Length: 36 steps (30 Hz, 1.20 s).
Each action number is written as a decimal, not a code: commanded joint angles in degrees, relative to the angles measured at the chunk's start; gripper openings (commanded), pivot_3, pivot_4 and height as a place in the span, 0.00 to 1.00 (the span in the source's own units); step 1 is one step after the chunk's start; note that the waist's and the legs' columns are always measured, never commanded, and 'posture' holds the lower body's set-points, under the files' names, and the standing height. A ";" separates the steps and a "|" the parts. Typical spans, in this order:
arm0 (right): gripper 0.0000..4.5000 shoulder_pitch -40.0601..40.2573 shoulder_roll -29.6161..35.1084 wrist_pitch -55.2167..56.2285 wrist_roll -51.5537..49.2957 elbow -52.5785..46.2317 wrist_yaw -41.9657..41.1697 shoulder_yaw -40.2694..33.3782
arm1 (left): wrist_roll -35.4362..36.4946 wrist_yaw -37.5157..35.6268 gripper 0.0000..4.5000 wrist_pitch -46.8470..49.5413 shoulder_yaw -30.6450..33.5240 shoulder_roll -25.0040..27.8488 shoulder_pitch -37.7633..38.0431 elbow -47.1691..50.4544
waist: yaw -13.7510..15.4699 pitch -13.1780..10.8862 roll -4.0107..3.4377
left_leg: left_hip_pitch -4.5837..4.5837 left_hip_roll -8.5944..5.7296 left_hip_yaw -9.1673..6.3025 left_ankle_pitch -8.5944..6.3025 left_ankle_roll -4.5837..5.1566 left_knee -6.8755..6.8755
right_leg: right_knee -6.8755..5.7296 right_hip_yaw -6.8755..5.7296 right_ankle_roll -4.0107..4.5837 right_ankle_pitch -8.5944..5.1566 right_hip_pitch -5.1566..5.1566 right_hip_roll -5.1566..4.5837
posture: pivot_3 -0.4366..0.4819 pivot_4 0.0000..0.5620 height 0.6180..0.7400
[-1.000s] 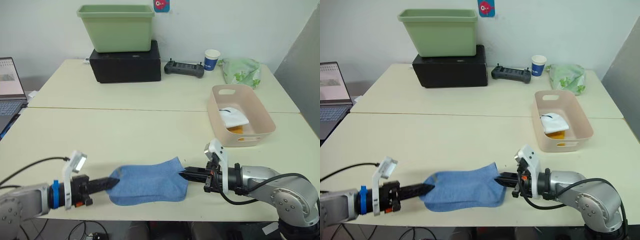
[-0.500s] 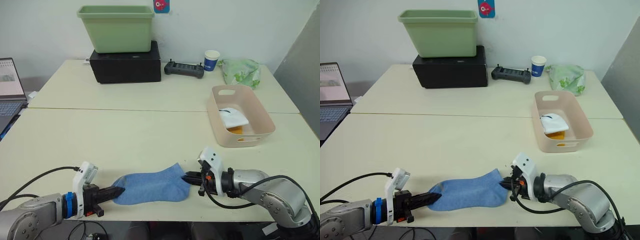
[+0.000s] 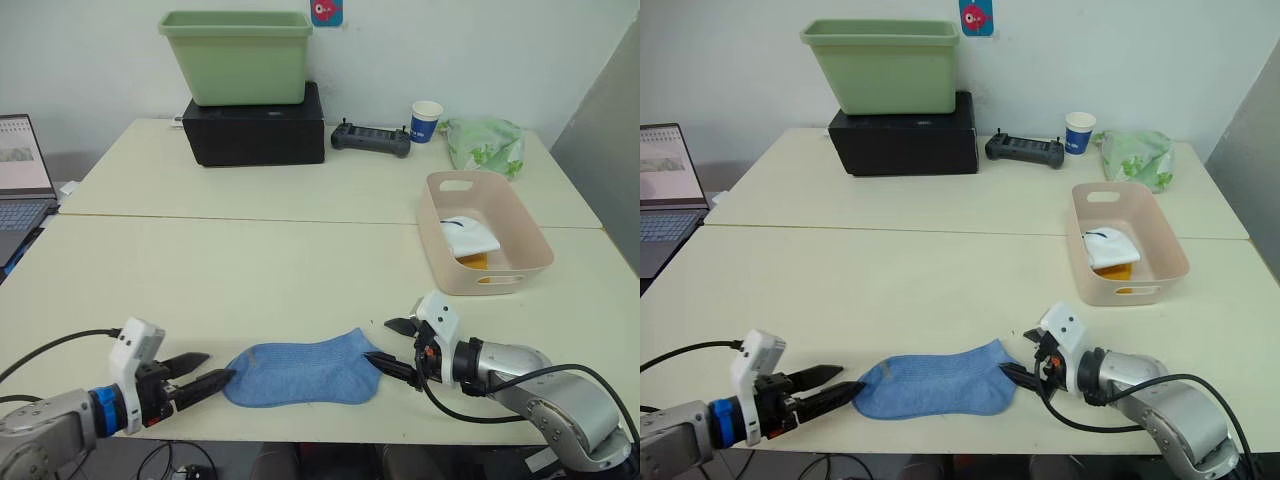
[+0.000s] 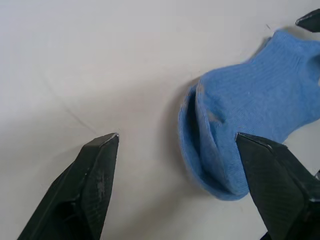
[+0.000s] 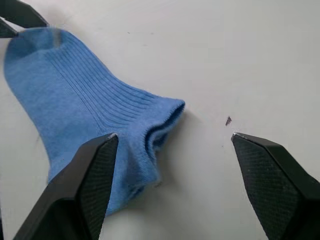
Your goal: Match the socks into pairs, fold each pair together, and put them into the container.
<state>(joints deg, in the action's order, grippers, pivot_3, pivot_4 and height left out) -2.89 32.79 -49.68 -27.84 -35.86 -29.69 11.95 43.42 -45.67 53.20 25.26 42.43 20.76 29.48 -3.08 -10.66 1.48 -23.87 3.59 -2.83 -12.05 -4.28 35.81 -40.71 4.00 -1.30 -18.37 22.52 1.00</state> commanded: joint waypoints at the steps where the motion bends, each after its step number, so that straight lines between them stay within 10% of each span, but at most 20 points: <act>1: 0.88 0.85 0.12 2.63 2.04 -0.58 -0.14 1.38 | -2.47 2.55 0.85 -1.97 -4.87 -1.51 -1.72 0.41 | 0.10 0.00 0.00 | 0.00 0.00 -0.01 0.00 0.00 0.01 | 0.00 0.00 0.00 0.00 -0.01 0.00 | 0.48 0.27 0.92; 7: 0.75 1.76 0.46 2.82 3.34 -0.78 -0.86 3.18 | -0.26 2.49 0.72 0.41 -7.51 -1.70 -1.52 -0.23 | 0.18 0.05 -0.08 | 0.12 -0.01 -0.01 0.00 0.00 0.00 | 0.01 0.00 0.00 0.00 -0.15 -0.01 | 0.48 0.27 0.92; 17: 0.00 2.06 -0.15 2.22 2.36 -2.47 -2.22 3.46 | 1.57 3.65 0.05 1.56 -8.86 -1.69 -2.22 0.41 | 0.18 0.05 -0.07 | 0.11 -0.01 -0.02 -0.03 0.02 0.00 | 0.16 -0.01 -0.01 0.00 -0.21 -0.01 | 0.48 0.27 0.92; 36: 0.00 -15.31 -7.67 -4.52 2.89 12.59 2.11 -0.37 | -6.82 0.01 0.00 -1.51 -20.64 -1.45 -35.80 -28.23 | 0.21 0.04 -0.04 | 0.01 -0.03 -0.07 -0.02 0.03 0.00 | 0.31 -0.21 -0.15 0.10 -0.22 0.06 | 0.48 0.27 0.92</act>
<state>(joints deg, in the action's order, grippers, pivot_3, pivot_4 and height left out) -17.48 24.96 -53.96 -25.50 -22.60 -27.65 11.93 37.82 -44.73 52.98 4.79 40.75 -14.35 2.40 -2.86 -10.62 1.45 -23.87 3.57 -2.91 -12.07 -4.25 35.80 -40.40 3.79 -1.45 -18.27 22.31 1.06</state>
